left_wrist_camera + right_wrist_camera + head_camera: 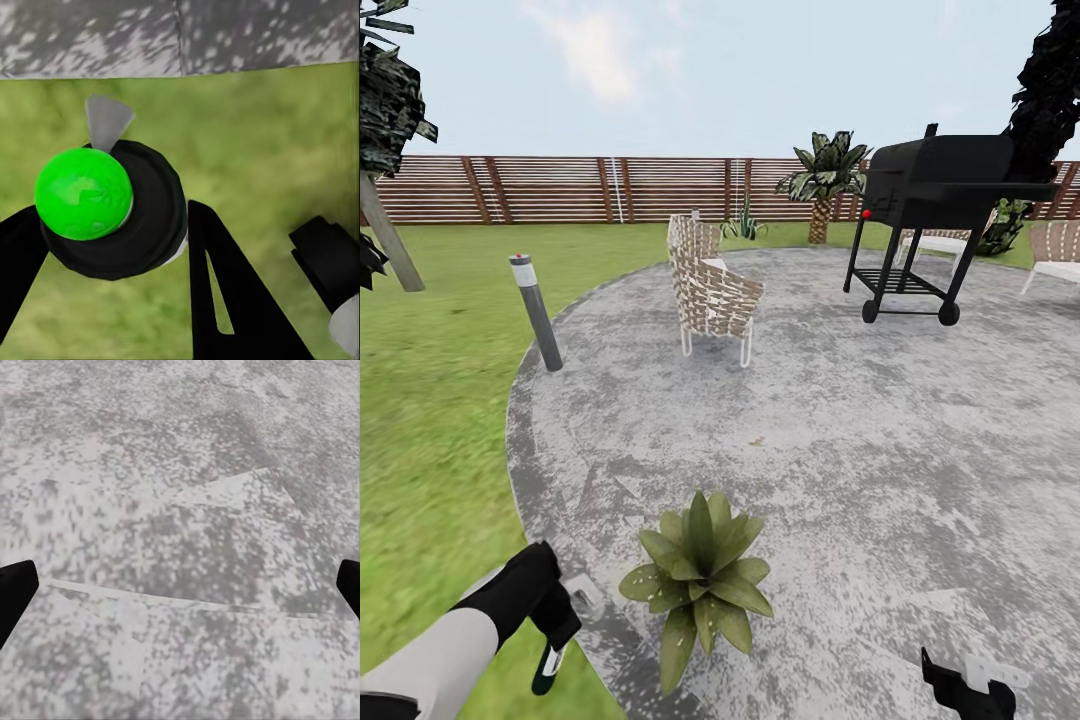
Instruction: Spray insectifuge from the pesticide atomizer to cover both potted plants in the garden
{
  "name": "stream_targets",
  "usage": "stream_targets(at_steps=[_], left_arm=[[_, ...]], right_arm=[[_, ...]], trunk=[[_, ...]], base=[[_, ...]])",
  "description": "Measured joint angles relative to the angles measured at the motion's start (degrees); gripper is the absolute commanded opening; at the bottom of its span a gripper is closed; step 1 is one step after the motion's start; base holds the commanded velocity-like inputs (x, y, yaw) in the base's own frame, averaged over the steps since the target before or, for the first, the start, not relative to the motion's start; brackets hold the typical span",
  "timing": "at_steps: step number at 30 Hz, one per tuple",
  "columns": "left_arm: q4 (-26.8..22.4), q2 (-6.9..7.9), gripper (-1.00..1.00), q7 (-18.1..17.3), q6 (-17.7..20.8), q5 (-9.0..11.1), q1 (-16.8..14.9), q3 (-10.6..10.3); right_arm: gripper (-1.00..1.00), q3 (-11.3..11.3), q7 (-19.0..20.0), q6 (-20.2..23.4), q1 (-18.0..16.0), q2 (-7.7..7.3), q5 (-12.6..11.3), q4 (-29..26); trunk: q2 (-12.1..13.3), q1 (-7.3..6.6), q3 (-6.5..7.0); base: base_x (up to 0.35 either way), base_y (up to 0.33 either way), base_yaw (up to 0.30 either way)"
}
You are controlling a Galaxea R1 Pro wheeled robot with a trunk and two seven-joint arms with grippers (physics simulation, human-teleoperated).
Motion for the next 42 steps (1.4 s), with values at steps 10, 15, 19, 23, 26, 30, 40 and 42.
stream_targets(at_steps=[10, 15, 19, 23, 26, 30, 40, 42], left_arm=[[-0.5, 0.49, -1.0, -14.1, -0.4, -0.7, -0.8, -0.3], [-0.7, 0.3, -1.0, -14.0, 0.1, -0.9, -1.0, -0.3], [-0.9, -0.41, -1.0, -12.3, 1.8, -0.9, -1.1, -0.4], [-3.6, -0.46, -1.0, -12.1, 4.3, -1.0, -0.9, -0.6], [-4.0, -0.38, -1.0, -12.1, 4.5, -1.1, -0.8, -0.7], [-5.3, -0.47, -1.0, -12.1, 4.6, -1.3, -0.9, -0.7], [-6.1, -0.44, -1.0, -12.1, 11.8, -3.7, -0.8, -0.5], [-6.1, -0.4, -1.0, -12.1, 12.1, -3.7, -0.6, -0.6]], right_arm=[[1.0, 0.0, 0.1, 0.0, 0.0, 0.0, 0.0, 0.0], [1.0, 0.1, 0.1, 0.0, 0.0, 0.09, 0.2, 0.1], [1.0, 0.2, 0.2, 0.0, 0.0, 0.09, 0.2, 0.1], [1.0, 0.2, 0.2, 0.0, 0.0, 0.05, 0.2, 0.1], [1.0, 0.2, 0.2, 0.0, 0.0, 0.02, 0.3, 0.0], [1.0, 0.2, 0.2, 0.0, 0.0, -0.08, 0.2, 0.0], [1.0, 0.2, 0.2, 0.0, 0.0, 0.03, 0.2, 0.1], [1.0, 0.2, 0.2, 0.0, 0.0, 0.01, 0.3, 0.1]], trunk=[[0.0, 0.01, 0.0], [0.0, 0.02, 0.0], [0.0, 0.02, 0.0], [0.0, 0.03, 0.0], [0.0, 0.03, 0.0], [0.0, 0.0, 0.0], [0.0, 0.0, 0.0], [0.0, 0.0, 0.0]], base=[[-0.065, -0.066, 0.003], [-0.228, -0.198, 0.208], [-0.237, -0.198, 0.104], [-0.243, -0.198, 0.007], [-0.178, -0.223, 0.001], [-0.023, -0.181, 0.0], [-0.001, -0.009, 0.167], [0.0, 0.0, 0.276]])
